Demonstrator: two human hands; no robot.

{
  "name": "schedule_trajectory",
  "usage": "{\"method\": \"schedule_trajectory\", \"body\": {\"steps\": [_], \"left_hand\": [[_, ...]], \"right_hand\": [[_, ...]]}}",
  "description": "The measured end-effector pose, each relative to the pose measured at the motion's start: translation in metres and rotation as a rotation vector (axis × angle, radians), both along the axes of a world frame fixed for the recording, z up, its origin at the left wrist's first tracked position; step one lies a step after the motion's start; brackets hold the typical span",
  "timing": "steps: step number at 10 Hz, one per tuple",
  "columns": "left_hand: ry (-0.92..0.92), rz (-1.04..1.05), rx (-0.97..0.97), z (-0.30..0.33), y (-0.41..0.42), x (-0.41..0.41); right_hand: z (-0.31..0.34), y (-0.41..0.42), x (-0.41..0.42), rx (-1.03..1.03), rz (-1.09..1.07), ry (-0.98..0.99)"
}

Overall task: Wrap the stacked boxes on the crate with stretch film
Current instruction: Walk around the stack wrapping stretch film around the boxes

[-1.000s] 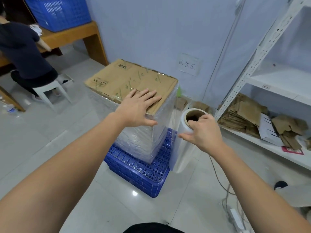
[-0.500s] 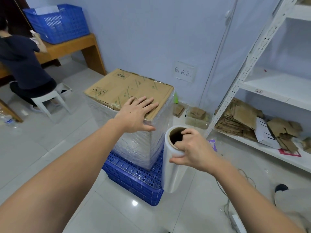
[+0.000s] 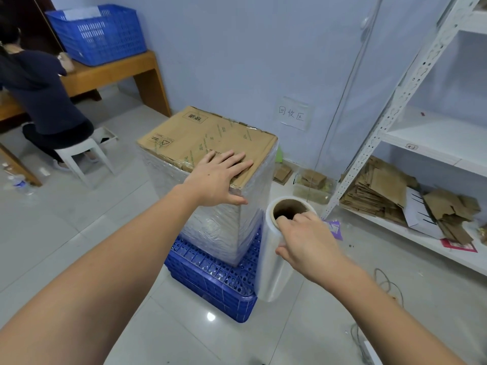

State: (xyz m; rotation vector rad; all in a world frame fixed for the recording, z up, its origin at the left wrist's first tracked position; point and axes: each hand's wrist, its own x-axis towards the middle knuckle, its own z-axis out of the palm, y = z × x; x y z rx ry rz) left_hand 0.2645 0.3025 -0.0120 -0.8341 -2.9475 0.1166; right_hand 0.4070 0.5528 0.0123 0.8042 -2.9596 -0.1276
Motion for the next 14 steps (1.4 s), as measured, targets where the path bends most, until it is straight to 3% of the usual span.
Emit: {"method": "schedule_trajectory", "body": {"steps": [2,3,5,8,12,14], "left_hand": [[0.007,-0.005,0.001,-0.002,0.000,-0.001],[0.008,-0.001,-0.004,-0.001,0.001,-0.002],[0.005,0.003,-0.004,0.000,0.003,-0.002],[-0.002,0.011,0.007,0.000,0.003,-0.001],[0.006,0.020,0.011,0.000,0.003,0.000],[0.003,0.022,0.036,0.000,0.002,0.000]], "right_hand": [[0.000,-0.003,-0.008,-0.047,-0.239,0.037],[-0.011,0.007,-0.017,-0.142,-0.196,0.156],[-0.016,0.009,-0.014,-0.199,0.205,0.058],[-0.005,-0.002,-0.008,-0.367,0.347,-0.005],[-0.015,-0.019,0.005,-0.179,0.398,-0.030],[-0.008,-0.032,0.025,-0.046,0.233,0.000]]}}
